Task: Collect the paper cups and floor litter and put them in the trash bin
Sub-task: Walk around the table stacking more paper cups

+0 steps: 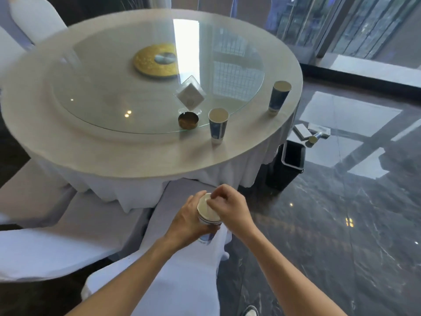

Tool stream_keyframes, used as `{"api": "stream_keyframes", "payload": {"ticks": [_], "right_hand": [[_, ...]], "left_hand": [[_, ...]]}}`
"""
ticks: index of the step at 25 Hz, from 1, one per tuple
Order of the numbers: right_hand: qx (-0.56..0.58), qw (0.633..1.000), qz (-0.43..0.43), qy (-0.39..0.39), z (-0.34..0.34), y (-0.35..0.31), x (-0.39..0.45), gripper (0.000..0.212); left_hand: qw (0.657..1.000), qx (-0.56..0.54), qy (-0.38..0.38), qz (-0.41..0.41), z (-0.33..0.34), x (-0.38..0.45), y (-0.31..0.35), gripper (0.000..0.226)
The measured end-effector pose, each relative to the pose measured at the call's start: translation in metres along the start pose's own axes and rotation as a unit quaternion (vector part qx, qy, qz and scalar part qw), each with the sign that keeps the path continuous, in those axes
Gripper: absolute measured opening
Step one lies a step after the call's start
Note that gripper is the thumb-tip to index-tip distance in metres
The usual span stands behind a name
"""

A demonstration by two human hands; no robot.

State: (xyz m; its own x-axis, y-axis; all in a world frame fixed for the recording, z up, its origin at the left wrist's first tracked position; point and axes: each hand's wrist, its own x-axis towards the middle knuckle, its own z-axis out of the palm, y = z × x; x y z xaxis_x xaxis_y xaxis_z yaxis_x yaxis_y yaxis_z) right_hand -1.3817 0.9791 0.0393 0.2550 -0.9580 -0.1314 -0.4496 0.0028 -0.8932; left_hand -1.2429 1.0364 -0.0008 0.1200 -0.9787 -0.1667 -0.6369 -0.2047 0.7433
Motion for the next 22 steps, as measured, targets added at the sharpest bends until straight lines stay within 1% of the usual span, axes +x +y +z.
{"api": "stream_keyframes", "payload": {"ticks": [2, 4, 6, 9, 12, 15, 18, 22], "right_hand": [[-0.052, 0.997, -0.05, -0.031, -0.024, 0.006, -0.008, 0.003], [-0.127, 0.985, -0.095, -0.066, -0.046, 0.013, -0.016, 0.01], [-0.178, 0.97, -0.122, -0.115, -0.071, 0.022, -0.025, 0.018], [-0.164, 0.963, -0.122, -0.178, -0.105, 0.03, -0.028, 0.029], [-0.176, 0.958, -0.139, -0.177, -0.128, 0.033, -0.016, 0.035], [-0.21, 0.952, -0.145, -0.171, -0.136, 0.037, 0.002, 0.027], [-0.305, 0.921, -0.173, -0.171, -0.14, 0.04, 0.028, 0.019], [-0.311, 0.906, -0.131, -0.255, -0.145, 0.039, 0.079, 0.028]], "left_hand": [[0.999, -0.006, 0.031, -0.011, 0.02, -0.007, 0.026, 0.09], [0.999, -0.02, 0.048, -0.018, 0.037, -0.013, 0.044, 0.09], [0.997, -0.016, 0.066, -0.028, 0.051, -0.023, 0.064, 0.093], [0.995, -0.043, 0.081, -0.04, 0.062, -0.028, 0.08, 0.097], [0.993, -0.053, 0.094, -0.04, 0.07, -0.024, 0.087, 0.098], [0.992, -0.068, 0.097, -0.039, 0.08, -0.009, 0.095, 0.099], [0.991, -0.083, 0.099, -0.041, 0.085, 0.018, 0.098, 0.1], [0.988, -0.105, 0.102, -0.05, 0.083, 0.071, 0.097, 0.104]]}}
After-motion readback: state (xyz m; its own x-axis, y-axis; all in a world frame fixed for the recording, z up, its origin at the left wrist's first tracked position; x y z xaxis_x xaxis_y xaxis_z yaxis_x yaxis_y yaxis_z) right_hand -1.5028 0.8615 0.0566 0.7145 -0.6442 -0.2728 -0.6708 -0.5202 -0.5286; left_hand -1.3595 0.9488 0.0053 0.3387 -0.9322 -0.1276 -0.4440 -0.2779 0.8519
